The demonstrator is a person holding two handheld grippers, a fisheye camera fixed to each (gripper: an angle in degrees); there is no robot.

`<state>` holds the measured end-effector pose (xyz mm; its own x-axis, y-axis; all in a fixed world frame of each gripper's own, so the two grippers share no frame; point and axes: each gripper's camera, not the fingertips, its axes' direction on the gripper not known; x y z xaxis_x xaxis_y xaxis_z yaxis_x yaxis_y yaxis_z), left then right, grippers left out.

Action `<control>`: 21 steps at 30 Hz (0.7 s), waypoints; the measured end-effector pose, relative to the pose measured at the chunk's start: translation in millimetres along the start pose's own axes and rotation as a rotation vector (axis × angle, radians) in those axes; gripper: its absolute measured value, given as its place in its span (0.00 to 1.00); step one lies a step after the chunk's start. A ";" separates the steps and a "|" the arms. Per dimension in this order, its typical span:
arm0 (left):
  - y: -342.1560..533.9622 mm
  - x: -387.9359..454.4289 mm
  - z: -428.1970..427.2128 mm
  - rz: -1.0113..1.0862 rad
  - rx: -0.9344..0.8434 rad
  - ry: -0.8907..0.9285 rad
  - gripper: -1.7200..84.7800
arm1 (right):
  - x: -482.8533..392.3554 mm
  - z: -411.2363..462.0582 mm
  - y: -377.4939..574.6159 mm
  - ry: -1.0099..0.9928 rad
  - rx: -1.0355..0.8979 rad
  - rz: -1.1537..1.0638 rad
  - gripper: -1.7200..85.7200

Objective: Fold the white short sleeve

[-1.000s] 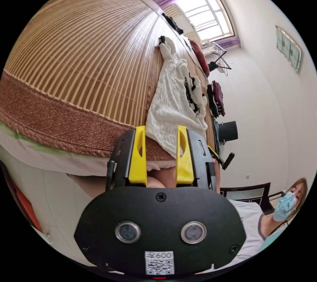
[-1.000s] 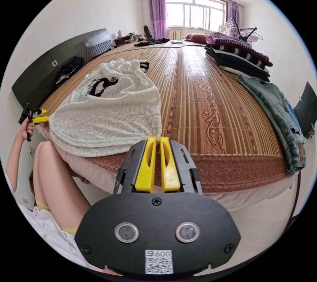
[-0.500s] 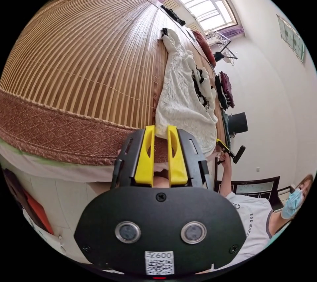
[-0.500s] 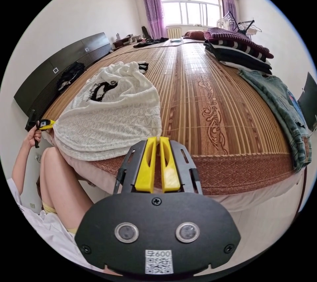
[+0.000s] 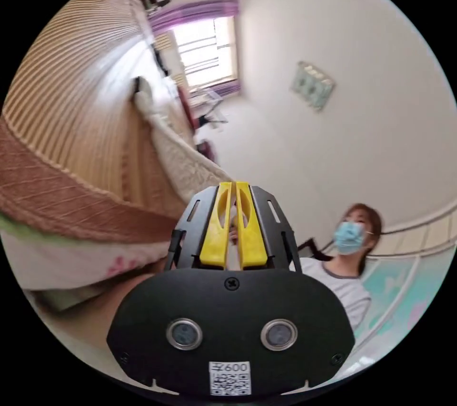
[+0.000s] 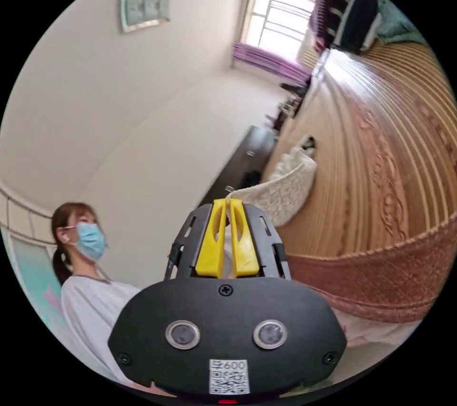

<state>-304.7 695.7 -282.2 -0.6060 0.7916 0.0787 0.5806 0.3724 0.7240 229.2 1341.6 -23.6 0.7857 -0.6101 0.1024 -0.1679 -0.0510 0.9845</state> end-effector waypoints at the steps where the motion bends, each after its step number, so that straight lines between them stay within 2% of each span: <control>1: 8.3 13.9 -6.7 0.071 0.077 0.160 0.05 | -35.6 -7.3 -6.4 -0.097 0.027 -0.086 0.01; 2: 15.6 30.1 -12.3 0.143 0.146 0.280 0.05 | -52.1 -10.0 -9.6 -0.146 0.037 -0.122 0.01; 5: 28.3 73.6 -11.1 0.286 0.194 0.462 0.05 | -120.9 -14.8 -21.9 -0.353 0.083 -0.239 0.01; 7: 35.7 102.7 -5.4 0.371 0.187 0.488 0.05 | -161.2 -10.1 -27.3 -0.411 0.131 -0.263 0.01; 9: 40.0 123.9 0.3 0.402 0.171 0.456 0.05 | -175.6 -5.6 -30.0 -0.333 0.198 -0.200 0.01; 12: 36.4 123.8 5.0 0.307 0.136 0.210 0.05 | -162.2 8.6 -39.0 -0.081 0.230 -0.042 0.01; 14: 25.2 83.9 1.5 0.155 0.083 -0.075 0.05 | -133.3 26.0 -47.6 0.116 0.181 0.066 0.01; 16: 13.1 36.0 -2.1 0.030 0.071 -0.170 0.05 | -83.9 62.2 -69.7 0.401 0.111 0.189 0.01; 18: -9.7 -4.3 3.7 -0.059 0.031 -0.258 0.05 | -48.8 101.0 -101.7 0.548 0.071 0.255 0.01; 21: -71.3 -22.1 39.7 -0.149 0.035 -0.265 0.04 | -30.1 190.7 -189.6 0.397 -0.087 0.352 0.01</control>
<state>-311.1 670.9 -362.8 -0.5255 0.8242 -0.2111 0.5170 0.5064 0.6901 123.9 1218.9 -240.5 0.8586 -0.2313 0.4575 -0.4249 0.1782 0.8875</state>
